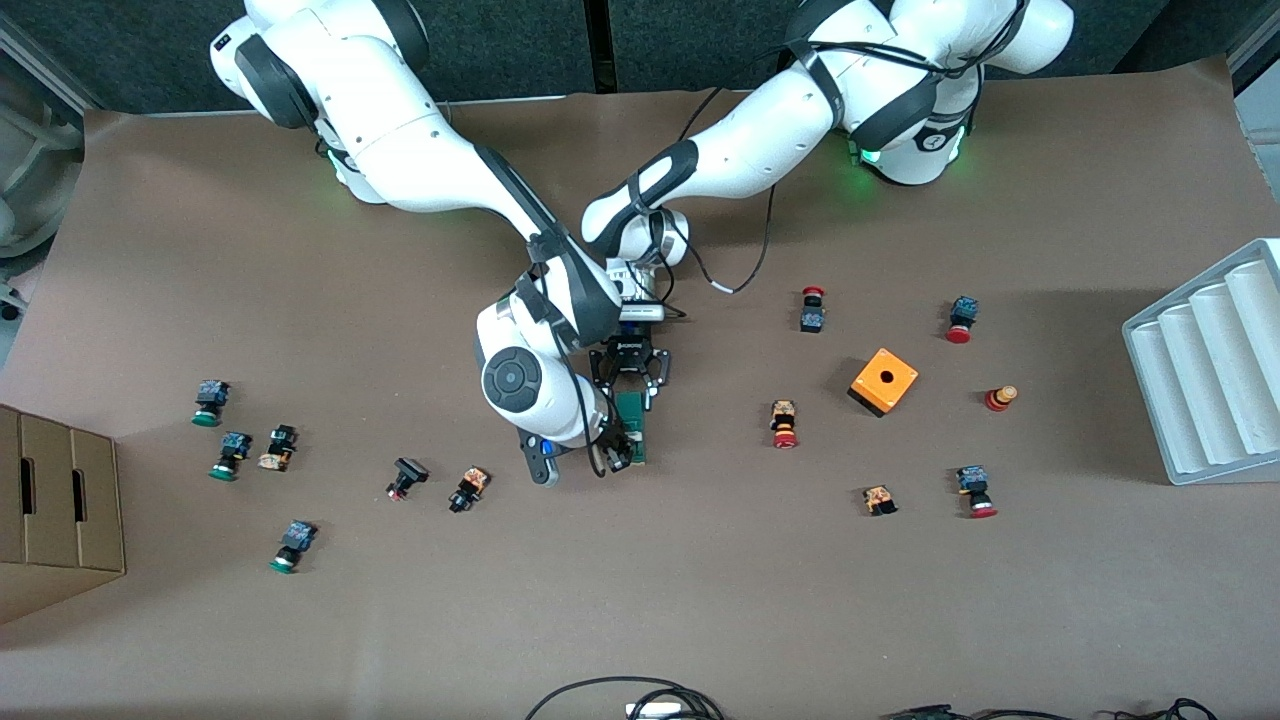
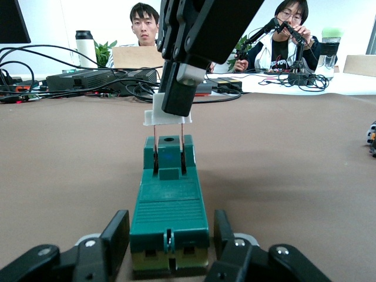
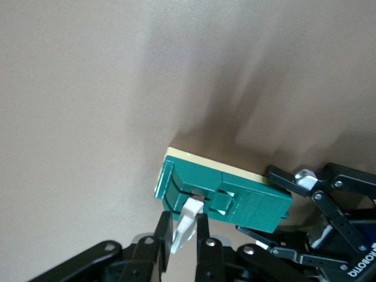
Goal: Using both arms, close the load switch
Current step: 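Lift the white handle upward with the right gripper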
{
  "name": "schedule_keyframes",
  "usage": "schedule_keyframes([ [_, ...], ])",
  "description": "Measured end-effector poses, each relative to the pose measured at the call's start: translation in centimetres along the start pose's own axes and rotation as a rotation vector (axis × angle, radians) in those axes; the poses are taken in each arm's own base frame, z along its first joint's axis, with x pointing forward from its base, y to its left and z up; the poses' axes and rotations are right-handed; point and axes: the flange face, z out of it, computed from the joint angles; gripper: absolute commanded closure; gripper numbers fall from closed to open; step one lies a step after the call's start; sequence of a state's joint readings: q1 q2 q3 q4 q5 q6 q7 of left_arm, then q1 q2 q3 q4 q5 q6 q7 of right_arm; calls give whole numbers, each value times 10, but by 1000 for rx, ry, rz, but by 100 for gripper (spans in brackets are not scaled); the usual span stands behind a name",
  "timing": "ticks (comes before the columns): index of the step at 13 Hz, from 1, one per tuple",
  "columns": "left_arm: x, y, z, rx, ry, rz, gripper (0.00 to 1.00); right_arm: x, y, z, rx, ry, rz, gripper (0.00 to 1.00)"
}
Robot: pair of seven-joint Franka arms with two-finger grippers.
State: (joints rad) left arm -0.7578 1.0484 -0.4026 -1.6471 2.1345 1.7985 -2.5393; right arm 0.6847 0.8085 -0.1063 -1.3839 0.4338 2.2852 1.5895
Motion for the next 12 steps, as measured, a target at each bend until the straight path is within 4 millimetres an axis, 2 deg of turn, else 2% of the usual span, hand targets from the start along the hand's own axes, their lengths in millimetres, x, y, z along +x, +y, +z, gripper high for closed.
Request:
schedule_keyframes([
  [8, 0, 0, 0, 0, 0, 0, 35, 6, -10, 4, 13, 0, 5, 73],
  [9, 0, 0, 0, 0, 0, 0, 35, 7, -10, 4, 13, 0, 6, 71],
  [10, 0, 0, 0, 0, 0, 0, 35, 7, -10, 4, 14, 0, 6, 63],
  [12, 0, 0, 0, 0, 0, 0, 35, 8, -12, 7, 21, 2, 6, 63],
])
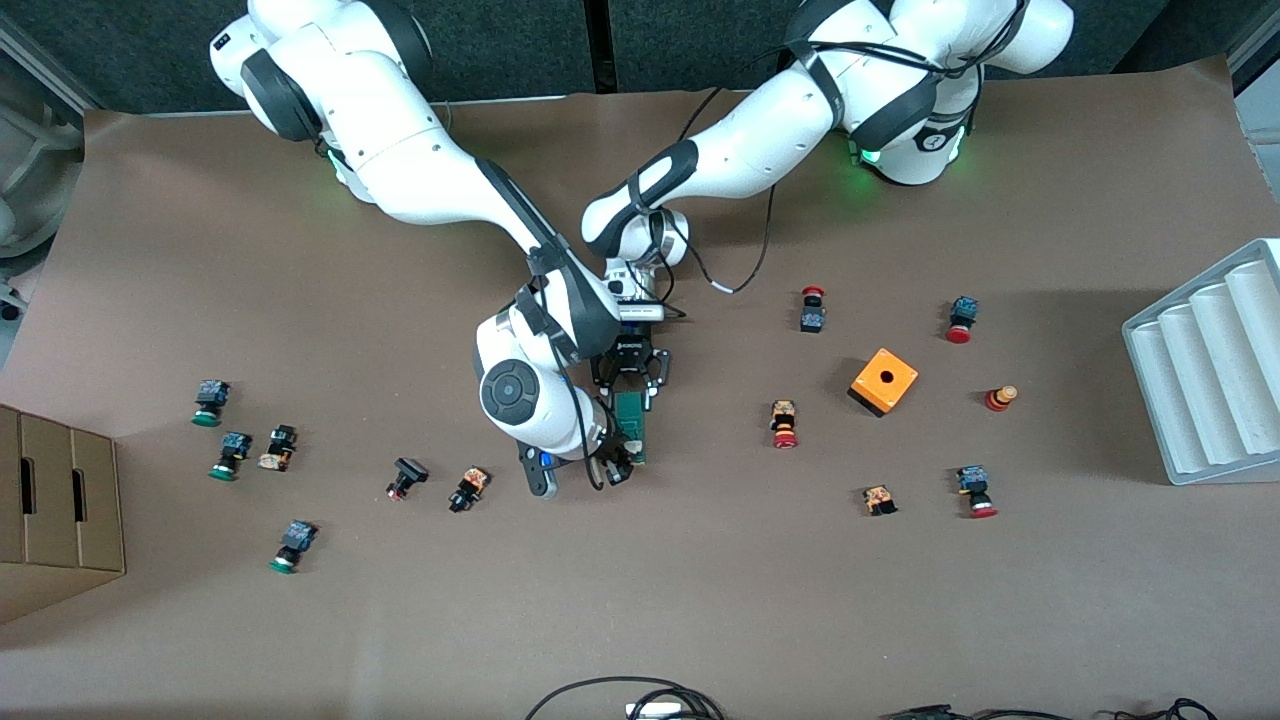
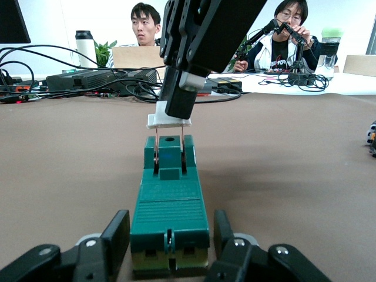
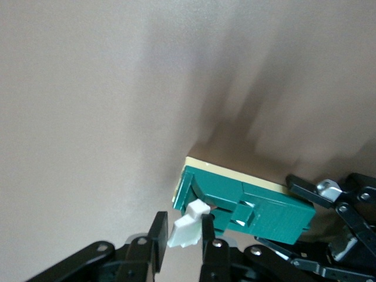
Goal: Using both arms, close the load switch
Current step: 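Lift the white handle upward with the right gripper, then open the right gripper and withdraw it from the handle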
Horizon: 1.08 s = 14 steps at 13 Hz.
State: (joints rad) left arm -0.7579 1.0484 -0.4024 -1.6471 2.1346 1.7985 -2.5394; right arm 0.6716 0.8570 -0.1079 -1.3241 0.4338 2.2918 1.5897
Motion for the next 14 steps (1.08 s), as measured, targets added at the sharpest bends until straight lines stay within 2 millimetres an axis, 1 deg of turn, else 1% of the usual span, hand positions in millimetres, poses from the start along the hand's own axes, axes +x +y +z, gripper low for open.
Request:
schedule_keyframes([
  [4, 0, 0, 0, 0, 0, 0, 35, 3, -4, 7, 9, 3, 1, 63],
  [14, 0, 0, 0, -1, 0, 8, 37, 14, -7, 10, 13, 7, 14, 63],
])
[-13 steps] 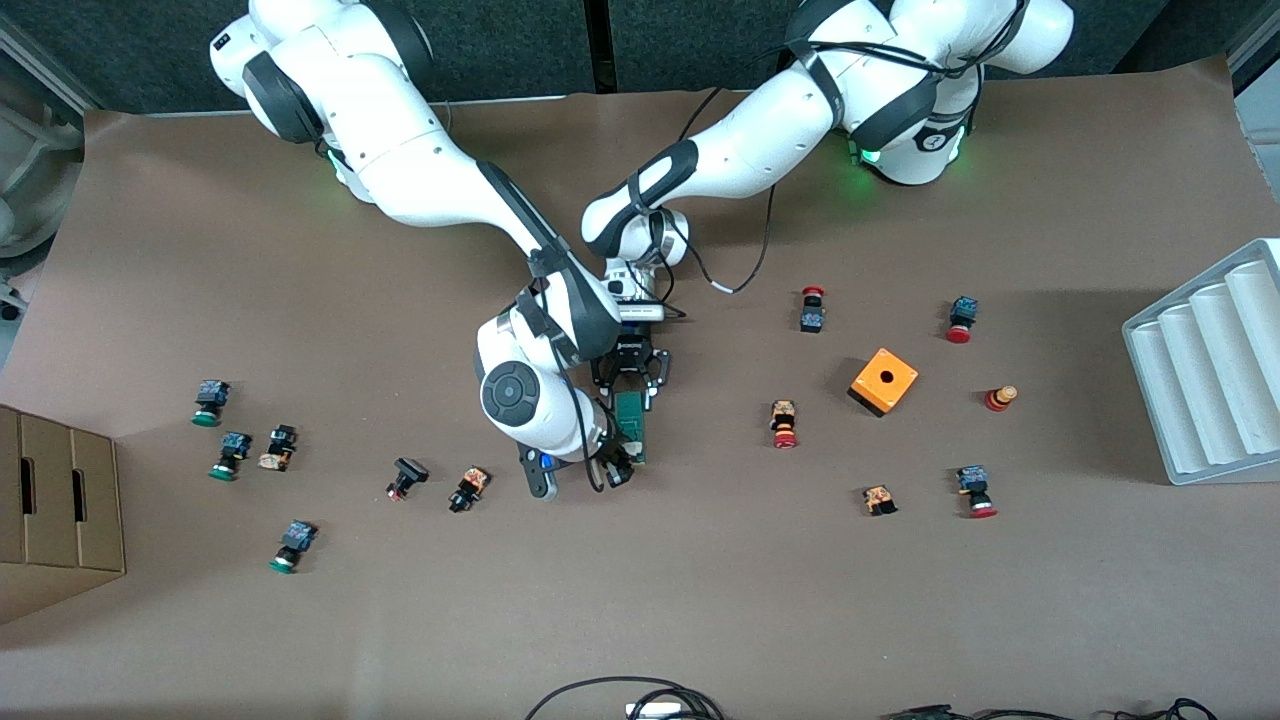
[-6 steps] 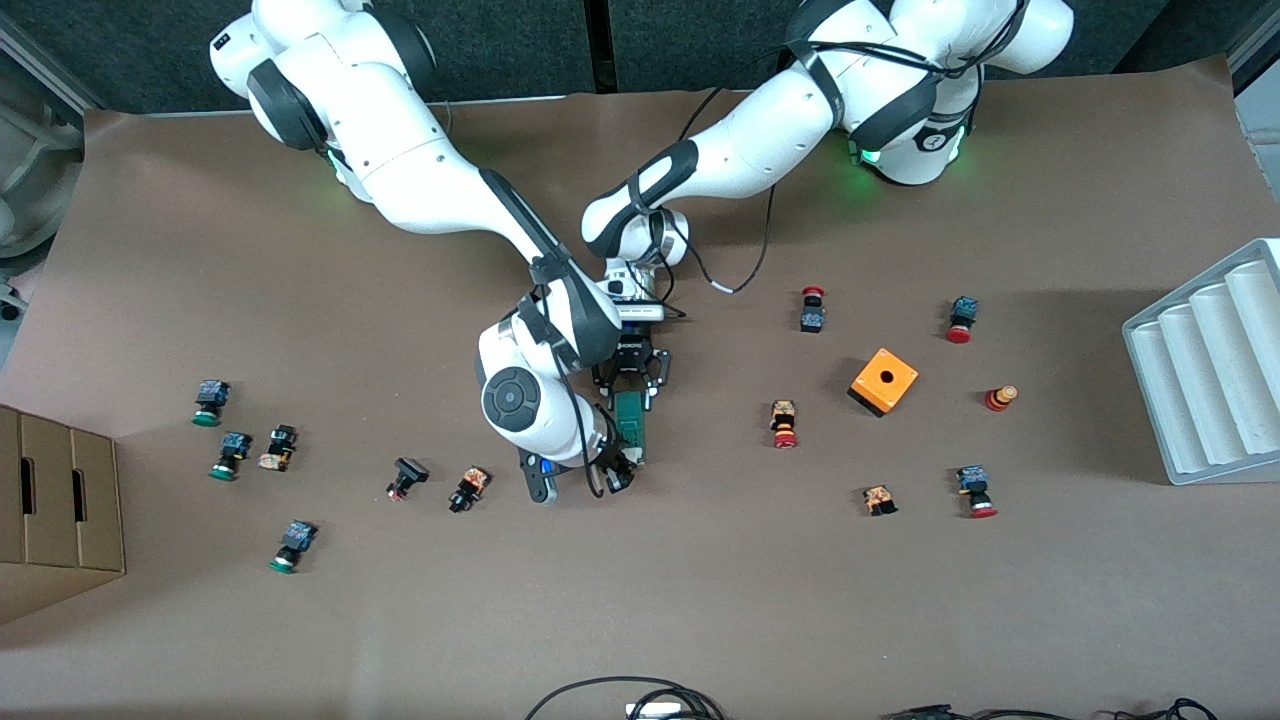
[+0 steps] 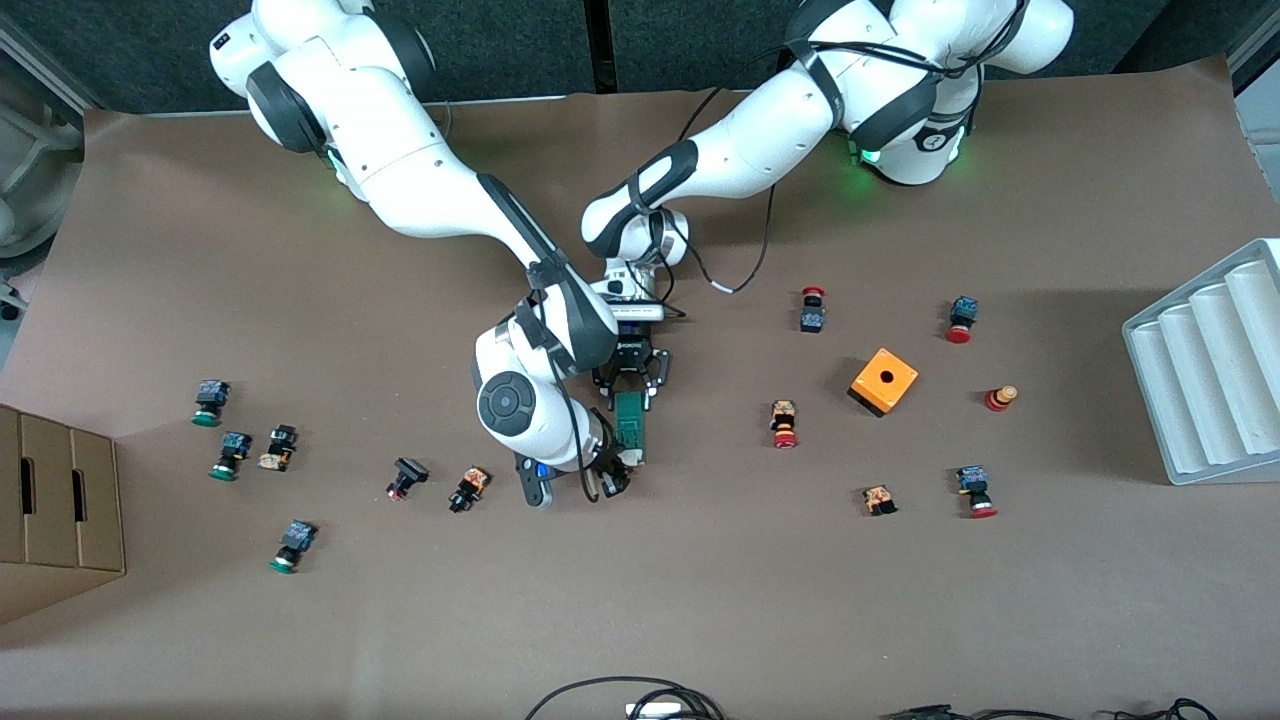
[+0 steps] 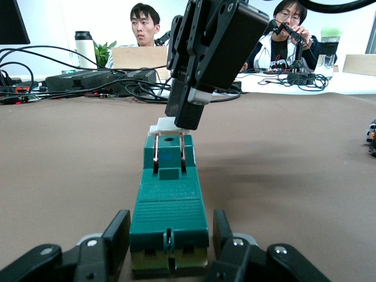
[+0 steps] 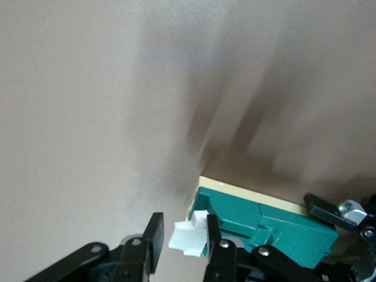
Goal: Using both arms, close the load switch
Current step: 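Open the right gripper and withdraw it from the handle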
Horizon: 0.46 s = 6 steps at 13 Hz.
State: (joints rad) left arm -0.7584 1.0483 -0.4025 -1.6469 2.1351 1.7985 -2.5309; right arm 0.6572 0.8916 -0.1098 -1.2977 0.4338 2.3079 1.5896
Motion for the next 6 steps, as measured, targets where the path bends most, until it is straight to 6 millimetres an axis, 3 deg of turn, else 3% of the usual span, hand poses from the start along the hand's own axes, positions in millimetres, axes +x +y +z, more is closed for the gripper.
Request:
schedule_keyframes([
  [6, 1, 0, 0, 0, 2, 35, 37, 2, 0, 2, 3, 1, 2, 63],
])
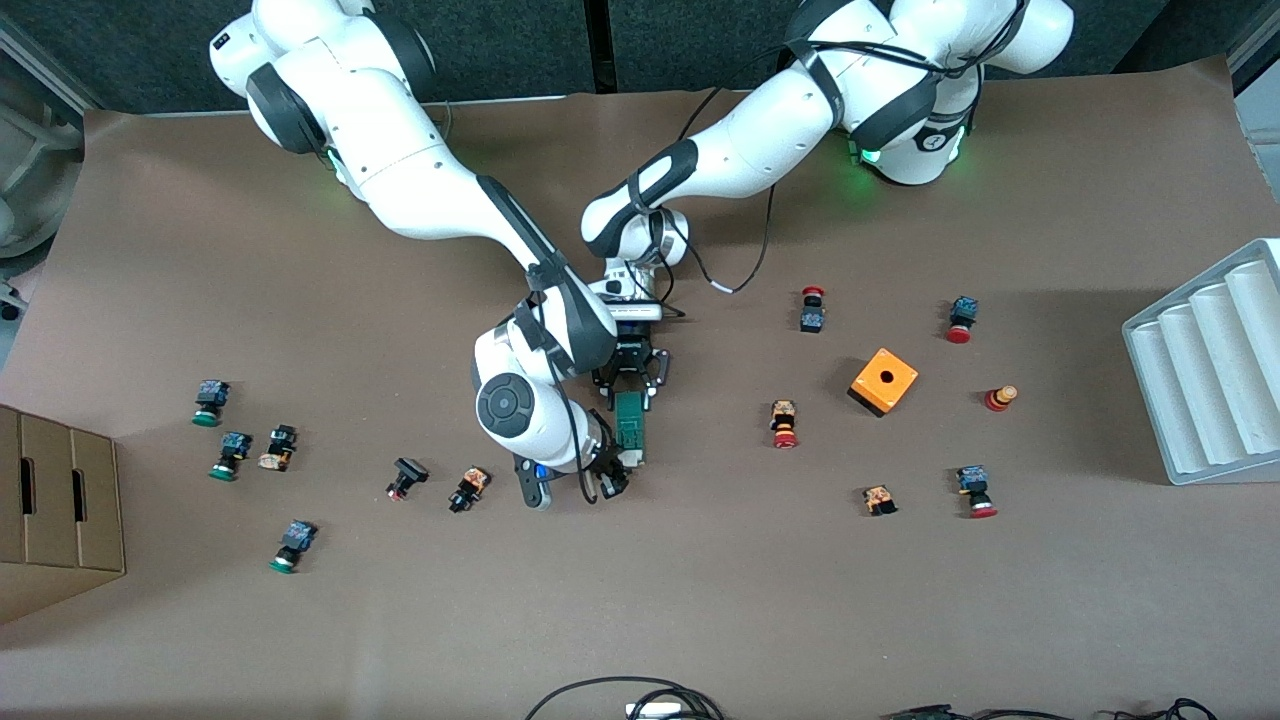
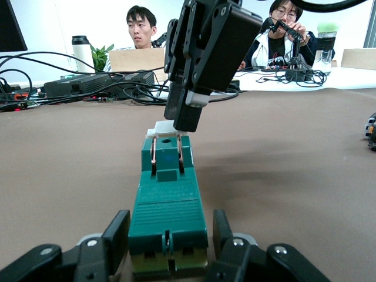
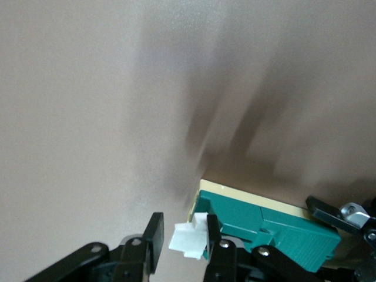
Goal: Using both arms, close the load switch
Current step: 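Open the right gripper and withdraw it from the handle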
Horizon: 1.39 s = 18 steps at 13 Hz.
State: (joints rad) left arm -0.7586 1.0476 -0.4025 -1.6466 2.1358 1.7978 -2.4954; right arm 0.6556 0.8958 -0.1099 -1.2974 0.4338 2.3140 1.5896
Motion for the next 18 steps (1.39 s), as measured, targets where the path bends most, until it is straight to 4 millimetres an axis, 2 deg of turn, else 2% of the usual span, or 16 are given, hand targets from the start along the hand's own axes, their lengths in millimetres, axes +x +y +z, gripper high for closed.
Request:
schedule_keyframes([
  [3, 0, 0, 0, 0, 0, 2, 38, 0, 0, 0, 2, 0, 0, 61],
  [4, 0, 0, 0, 0, 0, -2, 38, 0, -1, 0, 3, 0, -1, 40],
  [5, 0, 0, 0, 0, -1, -16, 38, 0, -1, -2, 2, -1, -1, 26],
  [6, -1, 0, 0, 0, -1, -41, 38, 1, -4, -7, 2, -2, 1, 3],
  [8, -1, 0, 0, 1, -1, -72, 39, 9, -13, -29, -3, -10, 3, 0],
  [11, -1, 0, 0, 1, -1, -74, 39, 26, -23, -91, -17, -31, -88, 0],
  [14, -1, 0, 0, 1, -1, -74, 39, 62, -24, -170, -26, -52, -231, 0],
  [16, -1, 0, 0, 1, -1, -74, 39, 92, -12, -218, -60, -52, -342, 0],
  [18, -1, 0, 0, 1, -1, -74, 39, 121, 9, -269, -117, -36, -461, 0],
])
